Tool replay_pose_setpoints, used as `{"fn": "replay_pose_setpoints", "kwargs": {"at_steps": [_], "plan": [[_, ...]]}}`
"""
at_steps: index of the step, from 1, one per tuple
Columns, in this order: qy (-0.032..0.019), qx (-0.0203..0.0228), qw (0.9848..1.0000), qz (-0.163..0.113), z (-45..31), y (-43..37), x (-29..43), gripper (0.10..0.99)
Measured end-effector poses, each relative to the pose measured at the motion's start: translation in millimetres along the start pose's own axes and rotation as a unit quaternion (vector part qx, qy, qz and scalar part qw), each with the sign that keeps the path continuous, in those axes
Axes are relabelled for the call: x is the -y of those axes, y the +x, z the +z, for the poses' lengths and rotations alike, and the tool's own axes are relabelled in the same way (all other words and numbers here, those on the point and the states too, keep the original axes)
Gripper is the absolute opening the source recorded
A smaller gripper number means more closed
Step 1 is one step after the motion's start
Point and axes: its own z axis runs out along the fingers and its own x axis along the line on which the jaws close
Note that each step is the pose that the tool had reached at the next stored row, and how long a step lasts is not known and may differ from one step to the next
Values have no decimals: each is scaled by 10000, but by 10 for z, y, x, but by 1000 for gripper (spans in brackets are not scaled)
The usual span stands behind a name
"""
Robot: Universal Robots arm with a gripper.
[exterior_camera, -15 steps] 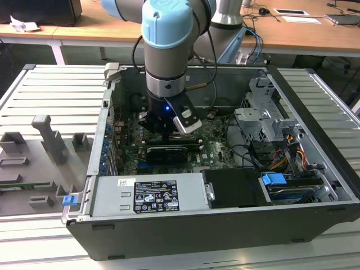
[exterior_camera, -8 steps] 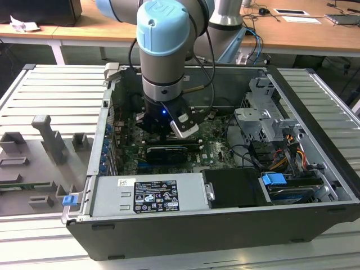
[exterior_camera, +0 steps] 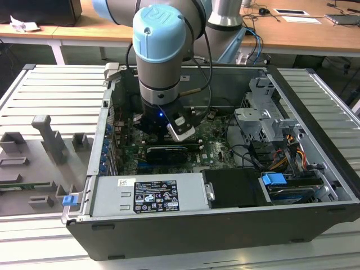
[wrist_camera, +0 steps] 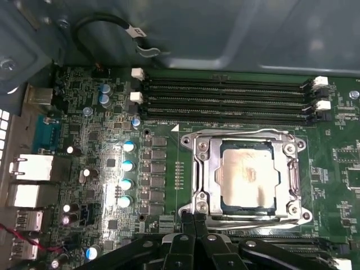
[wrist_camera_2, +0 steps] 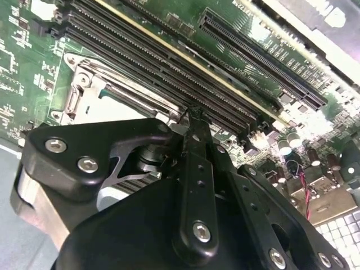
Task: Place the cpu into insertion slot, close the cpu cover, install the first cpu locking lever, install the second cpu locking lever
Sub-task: 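Install the second cpu locking lever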
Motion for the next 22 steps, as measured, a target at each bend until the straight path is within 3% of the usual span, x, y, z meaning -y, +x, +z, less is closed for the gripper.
{"fn": "replay_pose_setpoints", "kwargs": {"at_steps": [4,6,9,19,22], "plan": [[-120,5,9999,-5,30,4,4,106],[-149,5,9999,-8,39,11,6,106],[-157,4,9999,-14,37,29,6,106],[-158,4,9999,-13,-194,23,-45,106],[-160,5,9999,-13,-215,21,-50,106]]}}
